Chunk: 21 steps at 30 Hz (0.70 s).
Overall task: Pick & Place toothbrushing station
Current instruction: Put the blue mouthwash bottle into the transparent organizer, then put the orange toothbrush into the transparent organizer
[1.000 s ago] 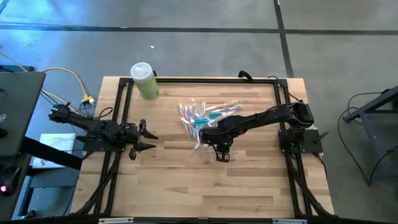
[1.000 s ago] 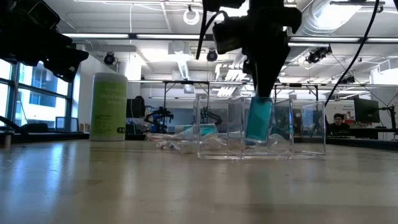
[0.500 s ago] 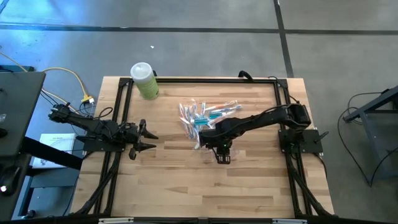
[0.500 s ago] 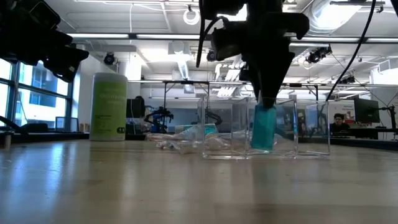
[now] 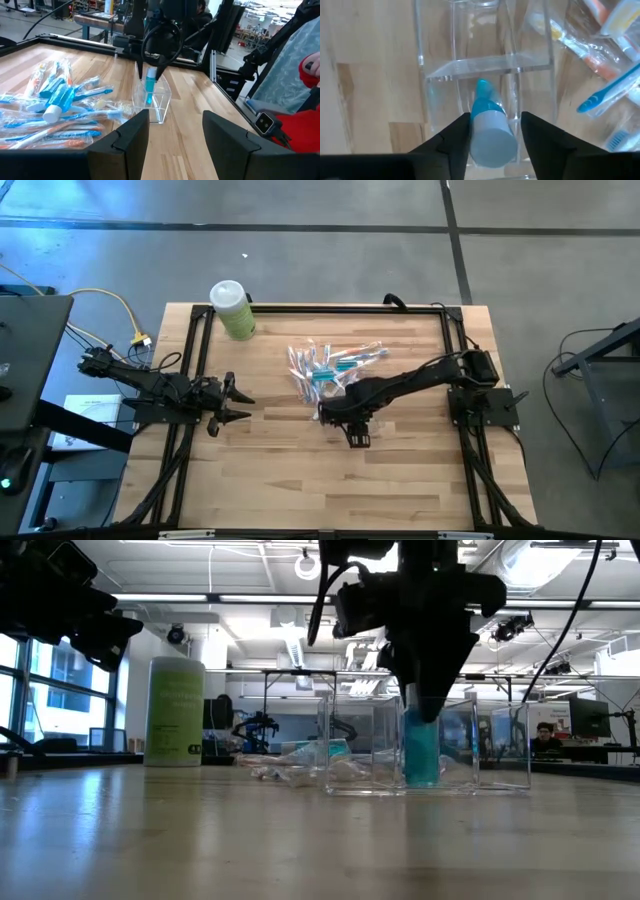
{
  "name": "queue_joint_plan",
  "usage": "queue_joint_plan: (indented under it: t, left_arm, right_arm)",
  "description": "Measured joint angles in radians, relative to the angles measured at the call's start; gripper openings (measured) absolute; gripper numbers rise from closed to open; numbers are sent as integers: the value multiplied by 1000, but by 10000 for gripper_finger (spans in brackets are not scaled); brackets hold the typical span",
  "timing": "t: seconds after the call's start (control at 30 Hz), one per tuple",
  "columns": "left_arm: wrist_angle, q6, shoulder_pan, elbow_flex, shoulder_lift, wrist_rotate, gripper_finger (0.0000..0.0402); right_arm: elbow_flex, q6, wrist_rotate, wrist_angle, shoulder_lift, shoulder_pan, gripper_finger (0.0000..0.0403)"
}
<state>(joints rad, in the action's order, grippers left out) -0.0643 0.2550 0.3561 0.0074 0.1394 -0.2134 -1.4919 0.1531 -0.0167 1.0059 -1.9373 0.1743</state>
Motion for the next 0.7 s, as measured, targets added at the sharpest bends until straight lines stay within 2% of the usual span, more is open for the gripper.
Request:
queue_joint_plan:
  t: [0.2,0.5,0.7]
  left_arm:
    - [-3,0,0,0,0,0,180]
    - [-5,-11,0,0,0,0,180]
    - [-7,-12,0,0,0,0,180]
  right_arm:
    - [-1,3,51,0,12,3,192]
    - [-12,3,42,-6,77,3,193]
    - [-106,35,38,95,82,30,193]
